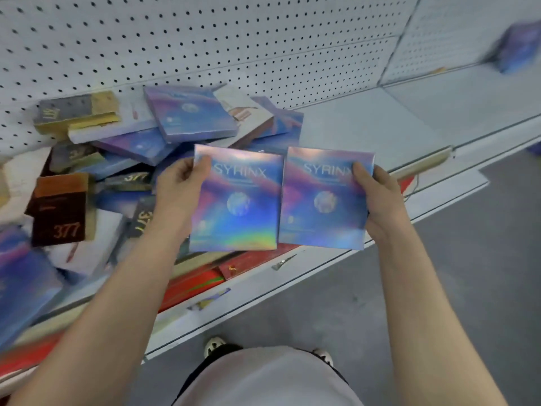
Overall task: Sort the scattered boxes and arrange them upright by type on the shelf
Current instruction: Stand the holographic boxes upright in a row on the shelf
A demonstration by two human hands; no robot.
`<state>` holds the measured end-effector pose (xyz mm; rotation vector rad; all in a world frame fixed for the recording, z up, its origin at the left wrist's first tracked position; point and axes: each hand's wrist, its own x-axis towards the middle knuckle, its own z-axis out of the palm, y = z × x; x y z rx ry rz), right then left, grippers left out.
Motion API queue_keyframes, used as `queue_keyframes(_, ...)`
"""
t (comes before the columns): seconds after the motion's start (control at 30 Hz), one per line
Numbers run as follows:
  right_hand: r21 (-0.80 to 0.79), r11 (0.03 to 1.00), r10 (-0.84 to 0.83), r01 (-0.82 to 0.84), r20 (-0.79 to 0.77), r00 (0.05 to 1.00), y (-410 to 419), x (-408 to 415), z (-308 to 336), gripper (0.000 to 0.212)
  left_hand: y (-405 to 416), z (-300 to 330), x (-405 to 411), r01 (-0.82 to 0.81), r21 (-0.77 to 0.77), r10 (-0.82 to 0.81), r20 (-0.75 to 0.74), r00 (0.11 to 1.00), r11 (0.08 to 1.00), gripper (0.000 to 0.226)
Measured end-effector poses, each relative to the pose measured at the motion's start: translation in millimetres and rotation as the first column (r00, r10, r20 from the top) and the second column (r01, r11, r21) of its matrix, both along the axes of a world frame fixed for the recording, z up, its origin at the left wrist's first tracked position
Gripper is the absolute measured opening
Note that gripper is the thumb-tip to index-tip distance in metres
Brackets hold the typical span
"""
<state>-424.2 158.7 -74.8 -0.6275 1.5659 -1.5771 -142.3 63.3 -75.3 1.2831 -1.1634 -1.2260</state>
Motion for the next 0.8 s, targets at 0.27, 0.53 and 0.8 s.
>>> queue_keyframes(0.27, 0.047, 0.994, -0.099, 0.102, -0.061, 0.993, 86.1, -144.7, -8.5, 0.019, 50.3, -17.4, -157.1, 0.14, 0.065, -0.14, -0.001, 0.99, 0.988, 0.031)
queue_keyframes(0.53, 0.051, 0.96, -0.265, 0.274, -0.134, 0.955, 150.0, -270.8, -19.2, 0.023, 84.4, -26.9, -315.3, 0.209, 0.069, -0.209, -0.011, 0.978, 0.975, 0.032)
queue_keyframes(0.8, 0.042, 0.909, -0.411, 0.416, -0.094, 0.907, 171.0, -374.8, -31.8, 0.024, 75.9, -29.3, -446.6, 0.332, 0.049, -0.334, 0.037, 0.942, 0.942, 0.025)
